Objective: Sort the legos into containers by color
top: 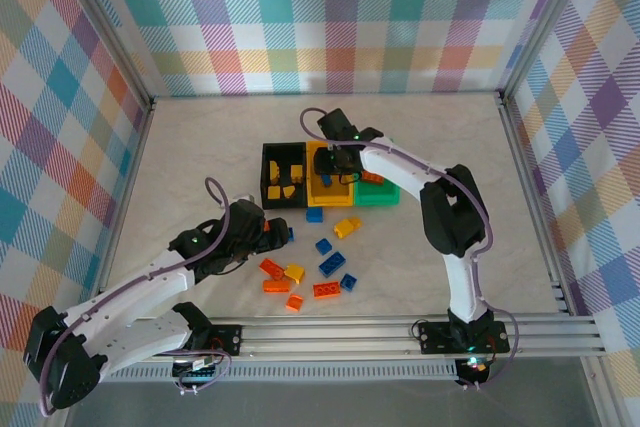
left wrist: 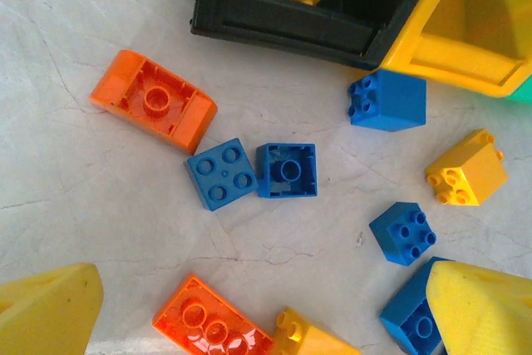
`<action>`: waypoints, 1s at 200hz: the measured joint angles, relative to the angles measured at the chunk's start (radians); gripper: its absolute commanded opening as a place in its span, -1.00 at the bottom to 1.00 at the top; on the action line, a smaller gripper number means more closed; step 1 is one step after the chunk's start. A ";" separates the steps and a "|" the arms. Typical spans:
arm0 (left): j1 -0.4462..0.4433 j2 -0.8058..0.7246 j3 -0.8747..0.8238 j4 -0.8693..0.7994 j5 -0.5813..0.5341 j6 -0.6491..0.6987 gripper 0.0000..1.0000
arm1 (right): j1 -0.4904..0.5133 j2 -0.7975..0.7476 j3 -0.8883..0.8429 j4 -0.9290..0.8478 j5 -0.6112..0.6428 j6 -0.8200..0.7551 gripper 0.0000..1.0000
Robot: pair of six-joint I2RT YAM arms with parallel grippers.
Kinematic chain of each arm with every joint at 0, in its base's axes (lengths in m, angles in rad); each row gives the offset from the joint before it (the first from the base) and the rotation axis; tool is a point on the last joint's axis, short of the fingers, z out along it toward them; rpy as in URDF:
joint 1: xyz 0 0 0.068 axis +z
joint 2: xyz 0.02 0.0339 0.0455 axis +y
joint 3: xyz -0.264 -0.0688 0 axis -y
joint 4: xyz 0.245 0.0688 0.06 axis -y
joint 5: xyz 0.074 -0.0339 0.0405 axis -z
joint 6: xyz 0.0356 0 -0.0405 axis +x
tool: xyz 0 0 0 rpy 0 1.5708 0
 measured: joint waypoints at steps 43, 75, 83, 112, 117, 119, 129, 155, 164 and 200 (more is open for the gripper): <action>0.005 0.023 0.000 0.000 0.015 0.000 1.00 | 0.000 -0.027 -0.027 0.007 -0.004 -0.008 0.30; 0.006 0.023 0.000 0.000 0.018 0.001 1.00 | 0.011 -0.227 -0.231 0.036 -0.016 -0.010 0.32; 0.008 0.023 0.000 0.000 0.018 0.001 1.00 | 0.022 -0.296 -0.298 0.045 -0.020 -0.010 0.33; 0.018 0.023 0.000 0.002 0.020 0.001 1.00 | 0.093 -0.525 -0.533 0.059 -0.035 -0.009 0.33; 0.019 0.023 0.000 0.002 0.022 0.001 1.00 | 0.107 -0.556 -0.573 0.061 -0.039 -0.007 0.33; 0.020 0.023 0.000 0.002 0.022 0.001 1.00 | 0.112 -0.568 -0.591 0.061 -0.039 -0.007 0.33; 0.023 0.023 0.000 0.002 0.025 0.001 1.00 | 0.142 -0.616 -0.670 0.057 -0.047 0.000 0.33; 0.031 0.023 -0.001 0.008 0.029 0.001 1.00 | 0.227 -0.692 -0.840 0.021 -0.061 0.025 0.32; 0.034 0.024 -0.003 0.010 0.032 0.001 1.00 | 0.262 -0.698 -0.873 0.004 -0.060 0.035 0.33; 0.040 0.025 -0.008 0.009 0.035 0.001 1.00 | 0.373 -0.699 -0.917 -0.013 -0.053 0.055 0.36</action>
